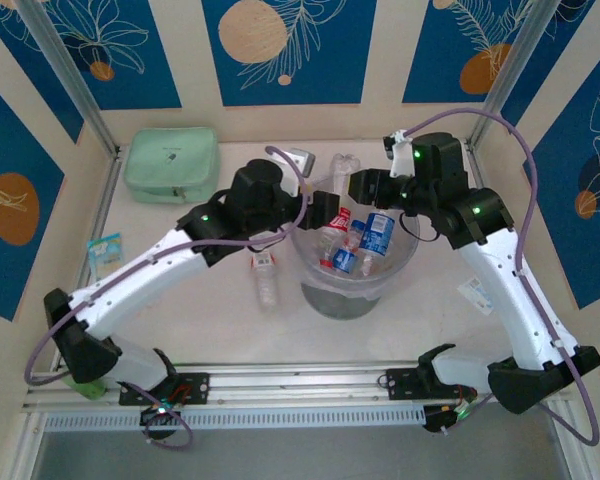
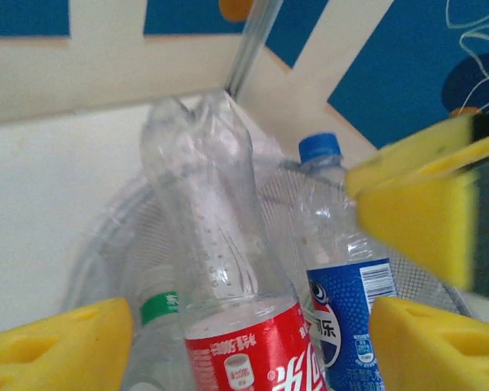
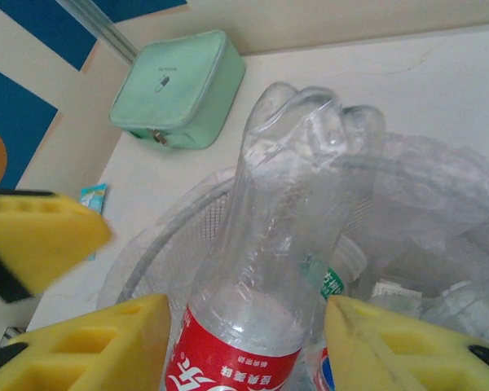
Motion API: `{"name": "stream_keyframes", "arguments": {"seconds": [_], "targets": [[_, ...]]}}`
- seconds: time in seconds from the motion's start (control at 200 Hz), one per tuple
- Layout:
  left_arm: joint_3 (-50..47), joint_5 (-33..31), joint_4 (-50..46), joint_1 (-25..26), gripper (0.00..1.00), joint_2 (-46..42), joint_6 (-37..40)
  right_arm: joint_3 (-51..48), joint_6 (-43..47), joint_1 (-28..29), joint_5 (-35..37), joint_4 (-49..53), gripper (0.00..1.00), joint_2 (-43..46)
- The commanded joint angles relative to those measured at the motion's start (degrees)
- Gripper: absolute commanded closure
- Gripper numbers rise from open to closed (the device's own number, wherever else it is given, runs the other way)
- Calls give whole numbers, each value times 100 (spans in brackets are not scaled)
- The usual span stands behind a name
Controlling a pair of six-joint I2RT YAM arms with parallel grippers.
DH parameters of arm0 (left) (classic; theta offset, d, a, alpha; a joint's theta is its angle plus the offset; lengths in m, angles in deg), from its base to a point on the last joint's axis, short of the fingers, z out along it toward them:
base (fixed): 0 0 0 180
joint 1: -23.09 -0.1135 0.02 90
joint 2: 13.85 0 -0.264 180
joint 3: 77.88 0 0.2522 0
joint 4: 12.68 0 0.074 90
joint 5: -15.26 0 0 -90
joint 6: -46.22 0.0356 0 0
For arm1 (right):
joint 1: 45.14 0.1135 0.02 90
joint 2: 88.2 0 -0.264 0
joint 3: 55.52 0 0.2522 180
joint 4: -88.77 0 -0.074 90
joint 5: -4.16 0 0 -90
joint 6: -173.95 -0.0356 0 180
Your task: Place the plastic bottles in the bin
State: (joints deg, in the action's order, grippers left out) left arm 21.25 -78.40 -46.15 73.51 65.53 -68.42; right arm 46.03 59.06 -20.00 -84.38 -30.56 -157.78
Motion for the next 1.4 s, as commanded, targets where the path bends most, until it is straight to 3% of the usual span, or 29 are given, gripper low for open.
{"name": "stream_keyframes", "arguments": {"seconds": [0.0, 0.175, 0.39, 0.56, 0.745, 0.88, 0.986, 1.126, 1.396], "targets": [[-13, -543, -306, -212, 27, -593, 124, -97, 88, 219, 143, 43, 48, -132], [-705, -719, -995, -837, 28, -1425, -291, -326, 149, 383, 277, 258, 53, -319], [-2354, 115, -1218, -1618, 25, -2061, -1005, -1031, -194, 850, 846, 66, 52, -402], [-3630, 110, -630, -1687, 23, -2101, -1606, -1244, -731, 939, 381, -61, 59, -327], [-3752, 237, -242, -1761, 23, -1755, -1571, -475, -598, 909, 281, 368, 60, 25], [-3746, 166, -130, -1755, 24, -1518, -1495, 191, -242, 751, 794, 451, 41, 45], [-3826, 178, -64, -1752, 22, -1289, -1467, 625, 49, 594, 937, 371, 36, -241], [-4217, 203, 267, -1652, 17, -1174, -1606, 1149, 372, 518, 858, 60, 51, -855], [-4710, 120, 648, -1246, 15, -948, -1953, 1996, 562, 452, 893, -377, 57, -2155]]}}
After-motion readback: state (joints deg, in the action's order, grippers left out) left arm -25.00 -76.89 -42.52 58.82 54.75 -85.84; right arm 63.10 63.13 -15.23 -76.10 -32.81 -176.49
